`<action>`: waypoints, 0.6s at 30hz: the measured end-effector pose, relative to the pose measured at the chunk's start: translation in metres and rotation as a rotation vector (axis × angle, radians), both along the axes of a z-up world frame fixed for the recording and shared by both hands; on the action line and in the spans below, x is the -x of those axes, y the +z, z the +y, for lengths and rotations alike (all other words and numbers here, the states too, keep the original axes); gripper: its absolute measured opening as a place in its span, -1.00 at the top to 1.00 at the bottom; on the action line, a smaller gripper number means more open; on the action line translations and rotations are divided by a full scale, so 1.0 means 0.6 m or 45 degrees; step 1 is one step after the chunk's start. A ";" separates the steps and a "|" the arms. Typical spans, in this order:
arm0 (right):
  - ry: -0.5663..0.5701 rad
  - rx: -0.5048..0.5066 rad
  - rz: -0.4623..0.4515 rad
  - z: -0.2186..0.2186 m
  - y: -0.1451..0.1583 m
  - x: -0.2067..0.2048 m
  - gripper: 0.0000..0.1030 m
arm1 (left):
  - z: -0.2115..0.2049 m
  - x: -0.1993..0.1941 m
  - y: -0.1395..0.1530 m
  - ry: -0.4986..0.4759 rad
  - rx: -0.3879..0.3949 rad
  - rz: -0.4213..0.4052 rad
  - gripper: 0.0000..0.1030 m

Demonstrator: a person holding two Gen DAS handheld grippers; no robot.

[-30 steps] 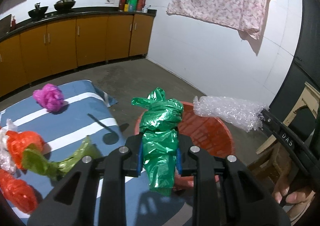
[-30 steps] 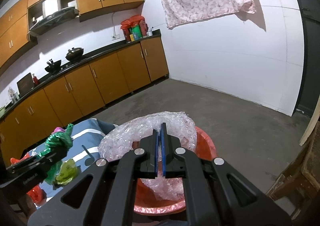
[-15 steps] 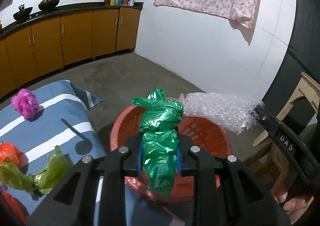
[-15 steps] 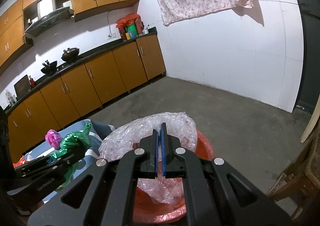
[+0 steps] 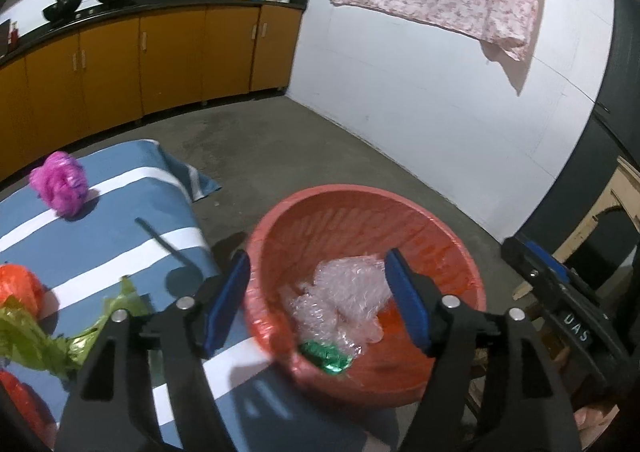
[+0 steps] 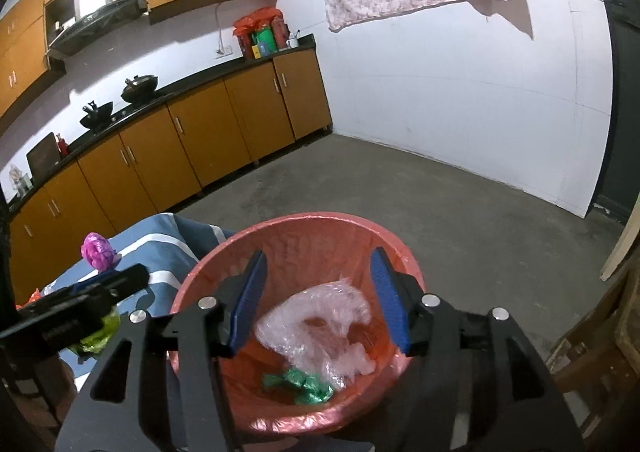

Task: Collect trash
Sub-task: 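Return both tools to the table toward the remaining bags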

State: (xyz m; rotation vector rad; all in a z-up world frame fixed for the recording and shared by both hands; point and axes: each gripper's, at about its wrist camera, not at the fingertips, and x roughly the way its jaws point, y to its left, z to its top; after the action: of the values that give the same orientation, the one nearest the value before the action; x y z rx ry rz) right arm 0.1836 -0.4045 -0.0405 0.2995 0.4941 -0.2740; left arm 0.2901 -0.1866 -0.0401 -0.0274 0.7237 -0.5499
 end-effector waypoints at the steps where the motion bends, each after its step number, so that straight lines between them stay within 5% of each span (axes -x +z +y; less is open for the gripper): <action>1: 0.001 0.004 0.001 0.000 0.002 0.000 -0.08 | 0.007 0.002 0.001 0.011 -0.002 -0.004 -0.45; 6: 0.037 0.018 -0.003 0.018 0.015 0.000 -0.09 | 0.043 0.022 0.015 0.090 -0.020 -0.044 -0.62; 12: 0.088 0.083 -0.034 0.075 0.031 0.003 -0.62 | 0.100 0.060 0.031 0.196 -0.088 -0.105 -0.74; 18: 0.169 0.093 -0.042 0.134 0.040 -0.002 -0.67 | 0.186 0.103 0.035 0.310 -0.124 -0.132 -0.79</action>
State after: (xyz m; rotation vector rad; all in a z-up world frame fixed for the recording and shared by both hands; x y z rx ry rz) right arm 0.1847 -0.3241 -0.0163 0.1990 0.4680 -0.1576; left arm 0.2281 -0.0752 -0.0190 0.0037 0.6347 -0.2810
